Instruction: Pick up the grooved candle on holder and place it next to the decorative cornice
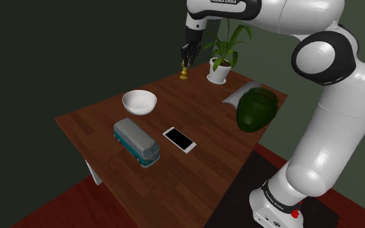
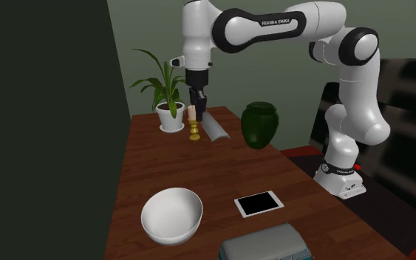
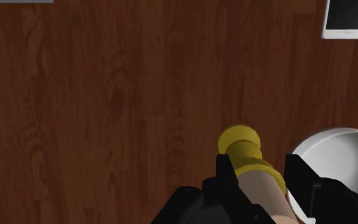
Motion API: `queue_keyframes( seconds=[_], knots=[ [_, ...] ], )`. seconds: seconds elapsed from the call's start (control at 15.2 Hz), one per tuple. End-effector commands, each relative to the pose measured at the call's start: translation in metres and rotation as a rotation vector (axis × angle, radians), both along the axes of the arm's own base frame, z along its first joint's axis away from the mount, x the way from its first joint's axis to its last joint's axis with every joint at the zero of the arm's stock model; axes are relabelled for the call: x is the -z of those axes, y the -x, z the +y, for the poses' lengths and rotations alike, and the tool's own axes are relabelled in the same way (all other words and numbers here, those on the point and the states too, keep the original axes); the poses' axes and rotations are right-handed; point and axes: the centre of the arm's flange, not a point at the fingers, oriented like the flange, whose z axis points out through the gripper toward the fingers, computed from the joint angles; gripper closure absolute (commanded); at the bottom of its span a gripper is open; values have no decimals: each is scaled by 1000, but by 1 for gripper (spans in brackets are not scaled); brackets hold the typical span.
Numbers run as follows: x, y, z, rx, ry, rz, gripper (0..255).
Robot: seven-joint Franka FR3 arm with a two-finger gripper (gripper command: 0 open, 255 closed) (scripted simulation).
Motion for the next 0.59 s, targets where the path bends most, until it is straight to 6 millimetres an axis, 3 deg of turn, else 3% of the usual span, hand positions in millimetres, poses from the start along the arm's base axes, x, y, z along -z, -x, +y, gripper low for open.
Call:
queue_keyframes(
  seconds=[0.0,0.53],
  knots=[
    [1,17,-22,0,0,0,255],
    [0,75,-110,0,0,0,255]
  ],
)
